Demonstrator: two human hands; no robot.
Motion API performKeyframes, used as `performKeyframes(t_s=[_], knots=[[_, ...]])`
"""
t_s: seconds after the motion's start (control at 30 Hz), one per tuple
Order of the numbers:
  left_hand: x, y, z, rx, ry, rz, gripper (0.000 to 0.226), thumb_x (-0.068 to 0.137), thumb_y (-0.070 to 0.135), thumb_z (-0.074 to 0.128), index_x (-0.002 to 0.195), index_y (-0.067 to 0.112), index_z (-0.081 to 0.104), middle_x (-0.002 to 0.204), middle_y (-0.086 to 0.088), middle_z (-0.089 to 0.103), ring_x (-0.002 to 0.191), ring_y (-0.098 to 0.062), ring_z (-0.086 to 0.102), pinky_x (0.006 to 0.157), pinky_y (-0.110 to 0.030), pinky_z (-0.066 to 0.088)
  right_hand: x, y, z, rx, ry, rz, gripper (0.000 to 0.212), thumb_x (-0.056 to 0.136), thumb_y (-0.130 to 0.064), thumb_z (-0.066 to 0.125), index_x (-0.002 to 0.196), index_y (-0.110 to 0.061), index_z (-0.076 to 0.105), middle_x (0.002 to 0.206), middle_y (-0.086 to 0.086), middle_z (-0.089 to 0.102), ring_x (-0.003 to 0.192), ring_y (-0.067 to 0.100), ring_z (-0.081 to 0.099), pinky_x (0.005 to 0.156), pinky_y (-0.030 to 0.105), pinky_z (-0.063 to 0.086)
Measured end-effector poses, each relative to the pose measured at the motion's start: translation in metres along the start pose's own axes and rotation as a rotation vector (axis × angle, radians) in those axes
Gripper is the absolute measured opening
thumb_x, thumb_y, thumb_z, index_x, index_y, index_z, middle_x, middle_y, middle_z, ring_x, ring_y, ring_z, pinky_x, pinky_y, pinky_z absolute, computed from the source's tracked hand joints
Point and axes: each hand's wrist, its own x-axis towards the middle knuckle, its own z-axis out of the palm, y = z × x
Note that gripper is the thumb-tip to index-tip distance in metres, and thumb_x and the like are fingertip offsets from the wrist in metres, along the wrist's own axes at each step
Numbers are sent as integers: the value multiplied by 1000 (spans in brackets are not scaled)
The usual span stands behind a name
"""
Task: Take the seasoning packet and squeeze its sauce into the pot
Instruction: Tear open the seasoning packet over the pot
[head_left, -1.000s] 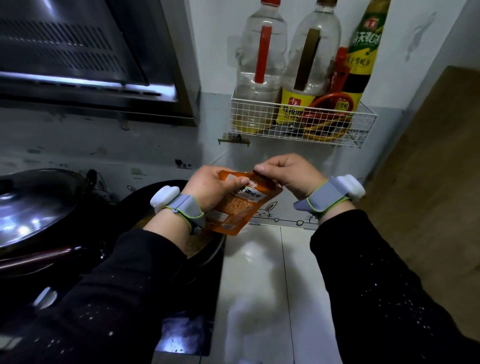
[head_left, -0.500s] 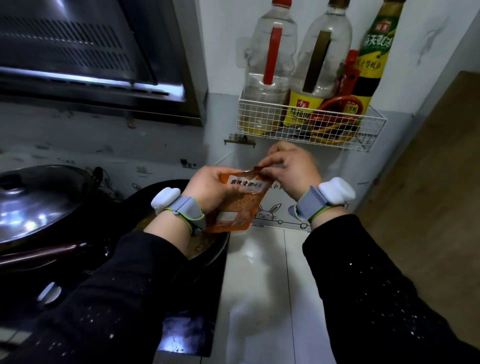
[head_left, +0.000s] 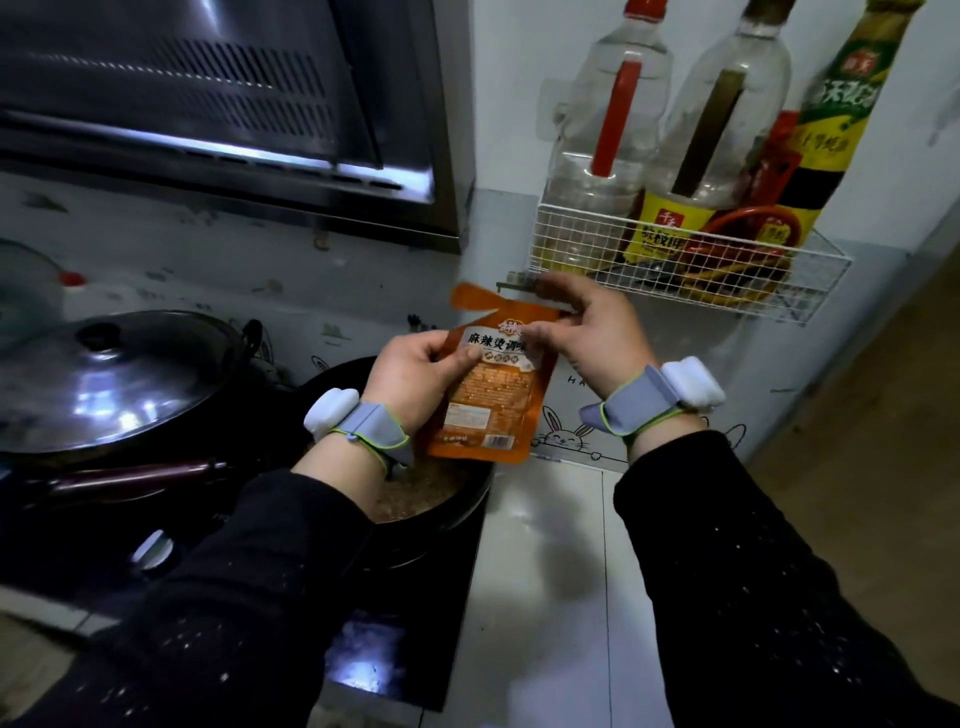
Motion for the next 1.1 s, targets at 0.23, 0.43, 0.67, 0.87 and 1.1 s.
performKeyframes(t_s=[0.23,0.43,0.67,0.87,1.1], knots=[[-1,1,-4,166,10,50,16,83,31,67,87,17,74,81,-1,75,70,-6,66,63,-18,49,1,-17,12,51,-49,31,12,79,-17,70,80,-6,68,61,2,62,38,1,54,37,15,41],[-3,1,-4,176,-45,30,14,83,29,67,88,18,74,83,-4,75,73,-13,67,65,-25,50,3,-27,17,-27,-175,-24,9,77,-1,67,85,-4,70,70,-4,60,64,13,57,67,28,50],[1,-1,-10,173,-15,-10,21,82,34,67,92,16,73,85,-4,76,75,-17,71,70,-28,55,-4,-19,10,185,-242,-38,16,74,7,57,65,-6,61,72,7,56,56,5,59,55,14,46],[2,4,-11,199,4,34,20,84,34,65,94,19,73,81,2,74,70,-8,67,60,-21,51,-1,-11,5,-30,-152,-78,21,65,7,74,64,-10,62,90,16,51,74,23,52,73,39,47],[2,6,-9,336,-31,125,17,85,30,63,96,22,73,81,3,72,64,-1,59,51,-1,37,4,-17,12,-114,-118,-113,37,70,-10,74,102,-25,67,103,11,51,90,17,50,78,24,43]])
